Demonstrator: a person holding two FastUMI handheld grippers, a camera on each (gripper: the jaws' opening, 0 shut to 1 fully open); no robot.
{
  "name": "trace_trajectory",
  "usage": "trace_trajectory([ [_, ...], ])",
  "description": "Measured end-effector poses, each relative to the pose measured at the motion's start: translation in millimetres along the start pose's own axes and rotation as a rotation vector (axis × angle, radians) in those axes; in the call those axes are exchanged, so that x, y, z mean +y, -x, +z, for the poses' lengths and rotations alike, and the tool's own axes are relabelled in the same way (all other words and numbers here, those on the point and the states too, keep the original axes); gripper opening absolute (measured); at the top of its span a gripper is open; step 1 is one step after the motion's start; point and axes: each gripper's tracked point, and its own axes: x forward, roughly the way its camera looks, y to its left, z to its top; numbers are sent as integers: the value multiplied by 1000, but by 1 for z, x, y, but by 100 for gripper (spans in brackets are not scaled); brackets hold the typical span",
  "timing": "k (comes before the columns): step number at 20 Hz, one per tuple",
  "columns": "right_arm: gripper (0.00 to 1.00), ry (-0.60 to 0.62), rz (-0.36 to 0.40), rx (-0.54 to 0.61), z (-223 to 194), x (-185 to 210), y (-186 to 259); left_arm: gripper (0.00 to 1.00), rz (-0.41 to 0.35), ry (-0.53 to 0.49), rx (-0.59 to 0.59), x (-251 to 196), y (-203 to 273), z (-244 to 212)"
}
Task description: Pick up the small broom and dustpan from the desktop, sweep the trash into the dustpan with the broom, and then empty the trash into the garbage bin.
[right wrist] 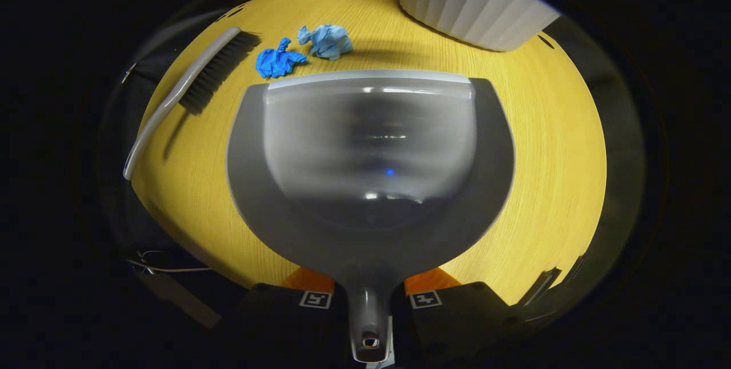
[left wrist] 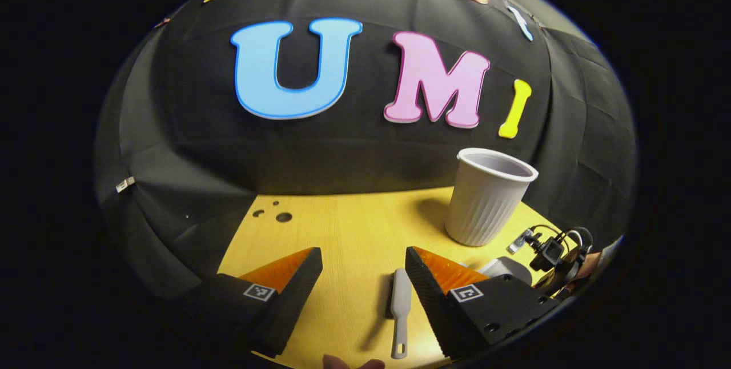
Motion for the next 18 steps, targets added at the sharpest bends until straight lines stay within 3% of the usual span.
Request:
trace_trajectory([
  [4,35,11,11,0,1,-1,0,95,-56,-57,309,-7,-5,-69],
  [5,34,17,16,-1,1,-1,0,92,-71,-77,399,-10,-4,-90],
  [6,34,21,19,0,1,-1,-1,96,-89,-107,494,-14,-2,-115],
  [9,34,29,27,-1,1,-1,-1,95,-126,-200,675,-23,-4,-167],
  [14,34,35,31,-1,1,-2,-1,92,-191,-127,799,-57,-22,-188],
  [18,34,37,33,-2,1,-2,-1,91,-219,-102,792,-72,-30,-171],
])
